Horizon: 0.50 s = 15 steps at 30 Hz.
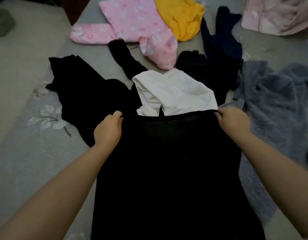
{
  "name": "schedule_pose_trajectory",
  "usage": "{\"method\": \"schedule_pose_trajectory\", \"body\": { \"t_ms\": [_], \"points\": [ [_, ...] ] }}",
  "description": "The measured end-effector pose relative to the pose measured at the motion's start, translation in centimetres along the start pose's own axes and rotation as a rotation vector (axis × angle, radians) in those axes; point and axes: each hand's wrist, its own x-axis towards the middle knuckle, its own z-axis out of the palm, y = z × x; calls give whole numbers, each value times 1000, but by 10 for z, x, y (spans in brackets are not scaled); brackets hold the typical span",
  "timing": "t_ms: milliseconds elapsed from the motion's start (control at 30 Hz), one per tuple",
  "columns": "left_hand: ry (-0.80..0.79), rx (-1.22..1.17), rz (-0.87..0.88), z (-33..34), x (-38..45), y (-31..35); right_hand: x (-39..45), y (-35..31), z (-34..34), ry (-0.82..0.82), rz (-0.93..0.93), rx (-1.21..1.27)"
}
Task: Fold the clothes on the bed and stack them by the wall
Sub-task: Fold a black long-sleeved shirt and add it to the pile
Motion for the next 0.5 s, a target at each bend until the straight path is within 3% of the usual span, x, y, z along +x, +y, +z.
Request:
{"method": "schedule_pose_trajectory", "body": {
  "t_ms": [267,500],
  "points": [
    [19,85,-54,84,64,-35,55,9,91,-31,-129,-171],
    [-76,201,7,132,79,-51,68,11,133,-109,-140,-217]
  ]
}}
